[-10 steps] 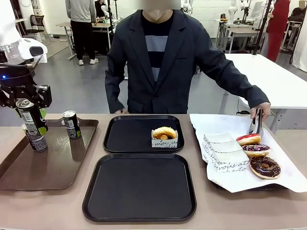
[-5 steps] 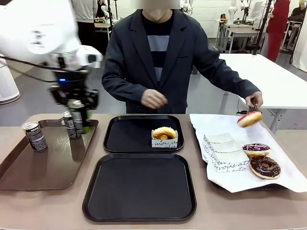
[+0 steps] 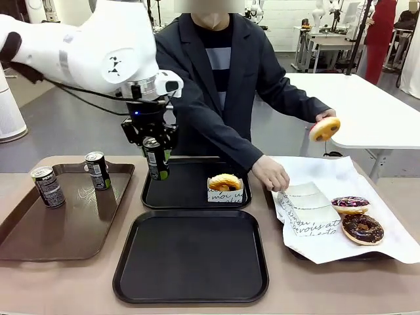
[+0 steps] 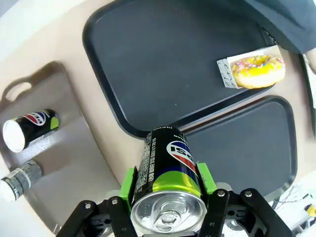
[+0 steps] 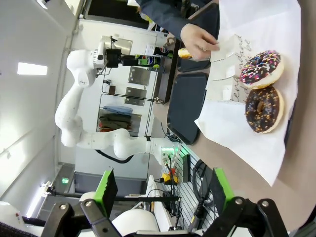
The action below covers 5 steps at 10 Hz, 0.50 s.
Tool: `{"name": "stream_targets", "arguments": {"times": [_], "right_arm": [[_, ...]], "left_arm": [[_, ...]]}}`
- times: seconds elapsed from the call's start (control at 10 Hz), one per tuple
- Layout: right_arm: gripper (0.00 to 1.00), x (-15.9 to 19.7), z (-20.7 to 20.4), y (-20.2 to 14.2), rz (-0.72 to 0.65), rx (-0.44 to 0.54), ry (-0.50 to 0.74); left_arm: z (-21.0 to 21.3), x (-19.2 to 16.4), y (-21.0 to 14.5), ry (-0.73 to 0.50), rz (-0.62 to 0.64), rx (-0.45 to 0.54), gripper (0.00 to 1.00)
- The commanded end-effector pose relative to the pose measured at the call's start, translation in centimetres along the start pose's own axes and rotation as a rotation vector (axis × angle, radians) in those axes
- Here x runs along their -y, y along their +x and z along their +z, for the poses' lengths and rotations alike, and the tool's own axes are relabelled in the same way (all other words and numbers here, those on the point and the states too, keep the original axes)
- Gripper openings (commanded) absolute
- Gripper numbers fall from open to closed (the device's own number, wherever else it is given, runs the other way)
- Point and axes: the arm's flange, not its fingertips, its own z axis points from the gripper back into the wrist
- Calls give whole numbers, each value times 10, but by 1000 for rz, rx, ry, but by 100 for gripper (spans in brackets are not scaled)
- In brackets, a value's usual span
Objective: Set up donuts and drinks on trays.
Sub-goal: Pick up one Pepsi coke and place it on the Flat Tray.
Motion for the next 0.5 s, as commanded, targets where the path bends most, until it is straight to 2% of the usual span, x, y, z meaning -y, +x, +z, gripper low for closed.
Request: {"name": "stream_targets", "arguments": {"times": [0.0, 0.2, 0.3, 0.4], "right_arm": [[100, -1, 0, -1, 5, 4, 7], [100, -1, 0, -1, 5, 4, 7], [100, -1, 0, -1, 5, 4, 7], [100, -1, 0, -1, 5, 4, 7]], "left_arm": [[15, -43, -49, -54, -29, -28, 59], [36, -80, -116, -16, -62, -102, 59], [43, -92, -144, 8, -58, -84, 59], [42, -95, -154, 24, -62, -61, 59]]}}
